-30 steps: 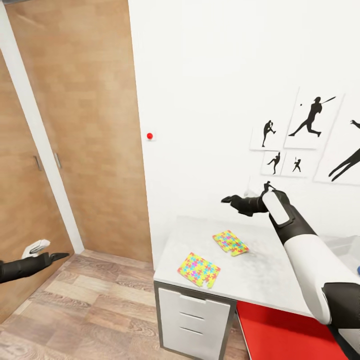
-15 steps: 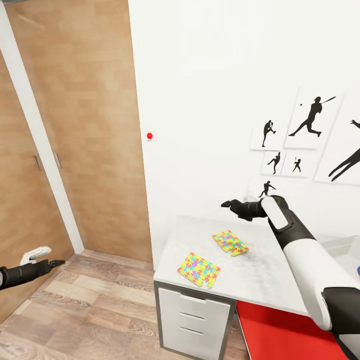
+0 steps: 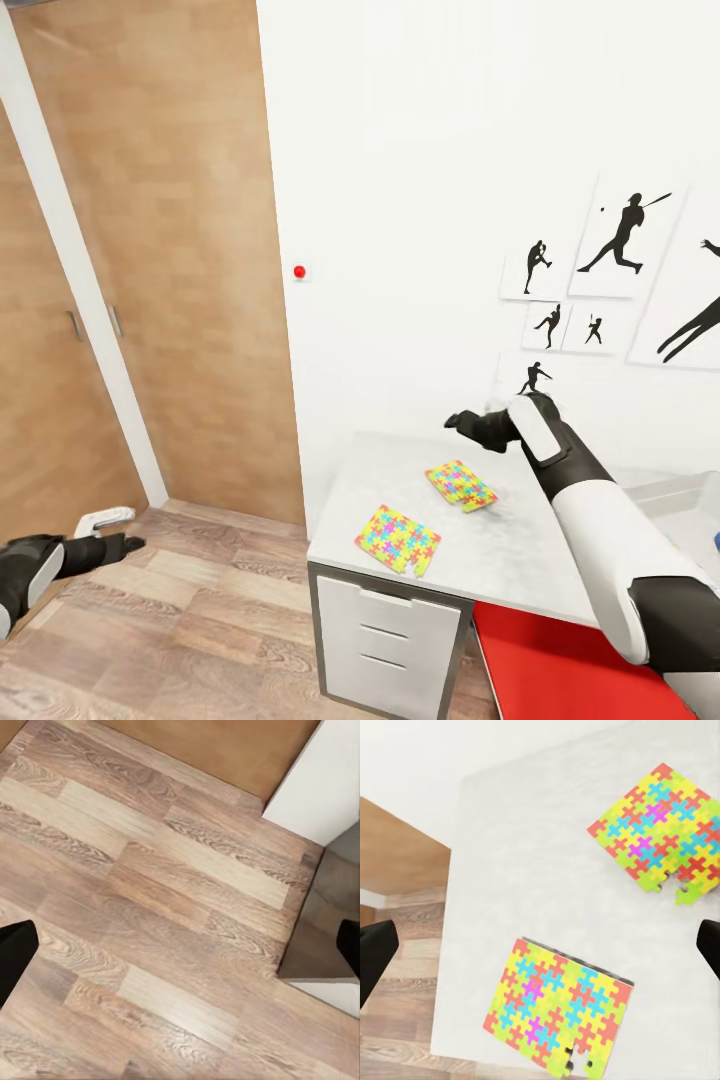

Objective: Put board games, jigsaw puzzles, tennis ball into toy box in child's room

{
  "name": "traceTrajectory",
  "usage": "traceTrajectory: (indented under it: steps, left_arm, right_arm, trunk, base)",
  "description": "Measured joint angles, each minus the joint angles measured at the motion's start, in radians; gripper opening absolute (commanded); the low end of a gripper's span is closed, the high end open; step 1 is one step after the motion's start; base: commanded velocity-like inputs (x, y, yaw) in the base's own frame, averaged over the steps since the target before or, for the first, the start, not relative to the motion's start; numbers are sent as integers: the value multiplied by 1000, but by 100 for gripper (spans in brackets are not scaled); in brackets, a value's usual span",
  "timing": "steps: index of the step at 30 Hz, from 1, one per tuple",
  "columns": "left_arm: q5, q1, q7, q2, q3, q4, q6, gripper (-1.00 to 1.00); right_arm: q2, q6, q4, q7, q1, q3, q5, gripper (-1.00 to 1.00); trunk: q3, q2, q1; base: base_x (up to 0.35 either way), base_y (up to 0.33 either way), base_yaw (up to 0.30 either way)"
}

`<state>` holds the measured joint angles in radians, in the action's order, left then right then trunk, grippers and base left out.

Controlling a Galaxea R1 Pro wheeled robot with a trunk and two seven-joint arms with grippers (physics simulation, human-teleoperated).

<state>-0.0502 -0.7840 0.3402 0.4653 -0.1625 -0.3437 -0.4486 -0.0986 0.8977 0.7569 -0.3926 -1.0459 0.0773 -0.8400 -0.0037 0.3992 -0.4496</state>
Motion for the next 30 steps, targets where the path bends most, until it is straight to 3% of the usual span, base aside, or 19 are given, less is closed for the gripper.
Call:
traceTrajectory:
  steps: [7,14,22,30]
  left_arm:
    - [23,1,-64,-36,28,1,21,100]
    - [52,2,-73,-42,39,3,26,100]
    - [59,2,-76,-44,44,31,58,100]
    - [61,2,-91,-61,63,46,72,100]
  right_arm:
    - [35,-1,4,-19,0,1,2,100]
    - [46,-5,3,-24,1,1,3,100]
    - [64,0,-18,-36,-1,23,3,100]
    - [109,21,-49,-128,-7,36,-5,100]
  trunk:
    - [0,0,0]
    - [0,0,0]
    - [0,0,0]
    - [0,0,0]
  base:
    - [0,59,0]
    - [0,131,0]
    - [0,18,0]
    - [0,1,0]
